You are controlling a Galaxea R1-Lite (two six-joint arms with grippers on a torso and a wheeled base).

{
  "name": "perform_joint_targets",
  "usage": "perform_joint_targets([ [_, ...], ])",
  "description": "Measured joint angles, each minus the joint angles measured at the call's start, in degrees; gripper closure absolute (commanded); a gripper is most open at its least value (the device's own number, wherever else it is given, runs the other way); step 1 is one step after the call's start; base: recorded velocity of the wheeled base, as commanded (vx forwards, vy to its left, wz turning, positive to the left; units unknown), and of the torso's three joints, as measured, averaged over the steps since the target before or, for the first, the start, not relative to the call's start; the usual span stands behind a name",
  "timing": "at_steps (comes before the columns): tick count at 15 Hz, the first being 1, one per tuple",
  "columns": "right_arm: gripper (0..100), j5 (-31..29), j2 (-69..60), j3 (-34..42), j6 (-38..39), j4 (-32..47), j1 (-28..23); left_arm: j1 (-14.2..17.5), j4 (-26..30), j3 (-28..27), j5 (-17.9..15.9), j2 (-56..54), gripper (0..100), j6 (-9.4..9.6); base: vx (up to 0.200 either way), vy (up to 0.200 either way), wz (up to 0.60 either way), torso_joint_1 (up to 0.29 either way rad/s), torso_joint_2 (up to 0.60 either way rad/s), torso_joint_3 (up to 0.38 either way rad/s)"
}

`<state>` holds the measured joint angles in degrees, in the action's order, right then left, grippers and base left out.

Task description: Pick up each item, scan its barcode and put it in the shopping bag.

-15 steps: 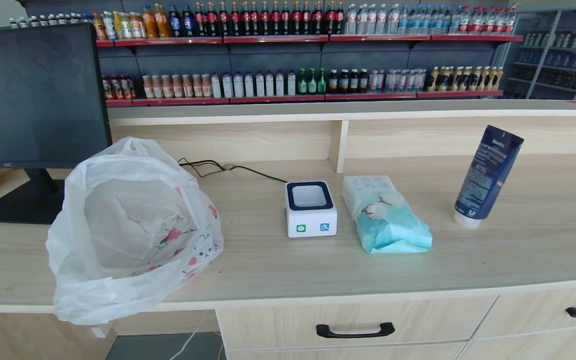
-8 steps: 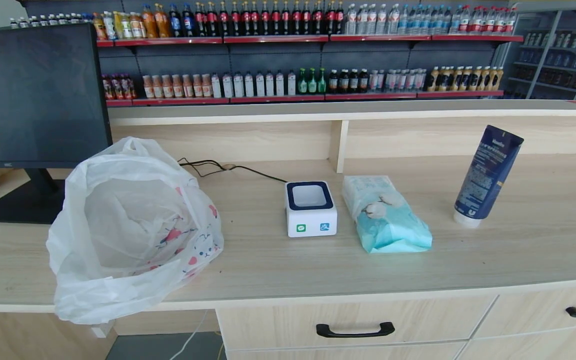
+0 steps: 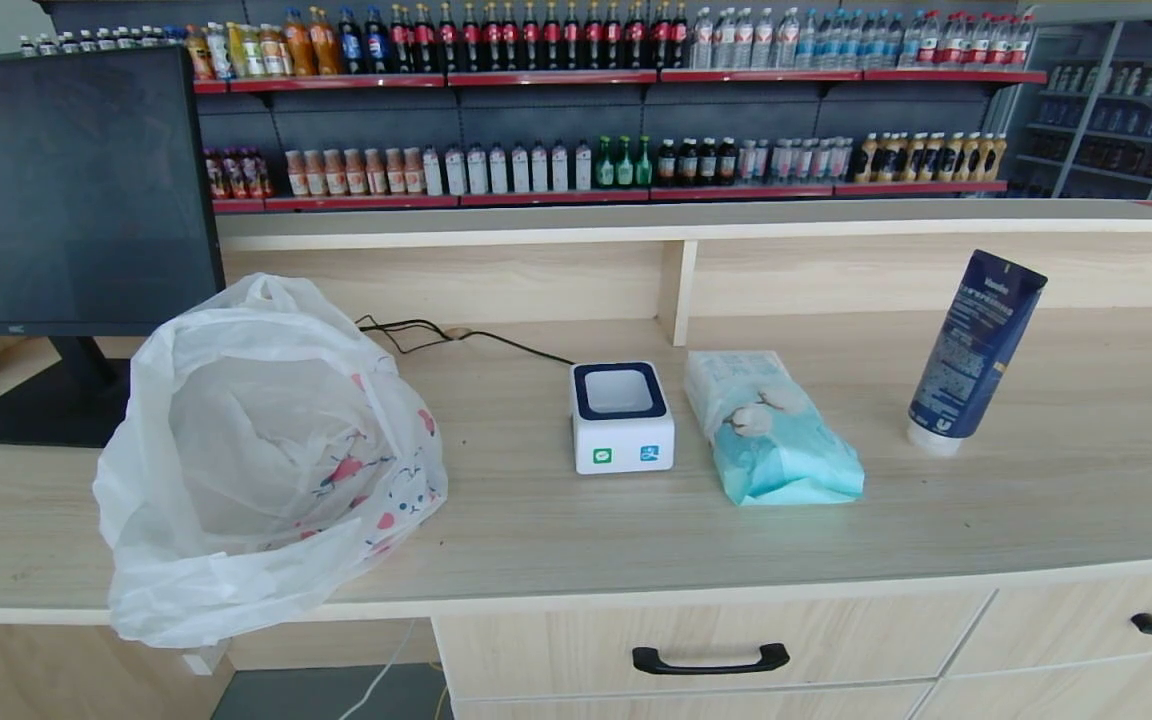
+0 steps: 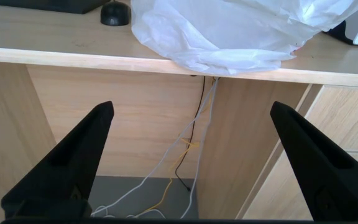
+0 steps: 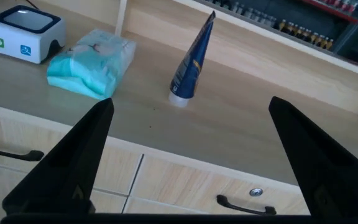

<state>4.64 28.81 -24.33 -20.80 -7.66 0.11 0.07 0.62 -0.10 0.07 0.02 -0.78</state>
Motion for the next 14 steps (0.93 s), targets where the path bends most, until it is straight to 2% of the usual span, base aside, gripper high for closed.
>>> perform_joint_targets([
  [2,0,0.0,3.2,-0.2,0.3,-1.6,0.8,0.0,0.0,0.0,0.0,0.0,0,0.00,0.000,0.000,0.00,0.000,0.00,0.000],
  [4,0,0.0,6.3,0.2,4.1,-2.0,2.5,0.0,0.0,0.0,0.0,0.0,0,0.00,0.000,0.000,0.00,0.000,0.00,0.000],
  [7,0,0.0,10.3,0.8,15.5,-3.8,5.5,0.0,0.0,0.0,0.0,0.0,0,0.02,0.000,0.000,0.00,0.000,0.00,0.000],
  [9,0,0.0,13.4,2.2,22.7,-12.0,7.4,0.0,0.0,0.0,0.0,0.0,0,0.00,0.000,0.000,0.00,0.000,0.00,0.000],
  [14,0,-0.9,22.3,8.6,25.5,-31.0,8.9,0.0,0.0,0.0,0.0,0.0,0,0.00,0.000,0.000,0.00,0.000,0.00,0.000],
])
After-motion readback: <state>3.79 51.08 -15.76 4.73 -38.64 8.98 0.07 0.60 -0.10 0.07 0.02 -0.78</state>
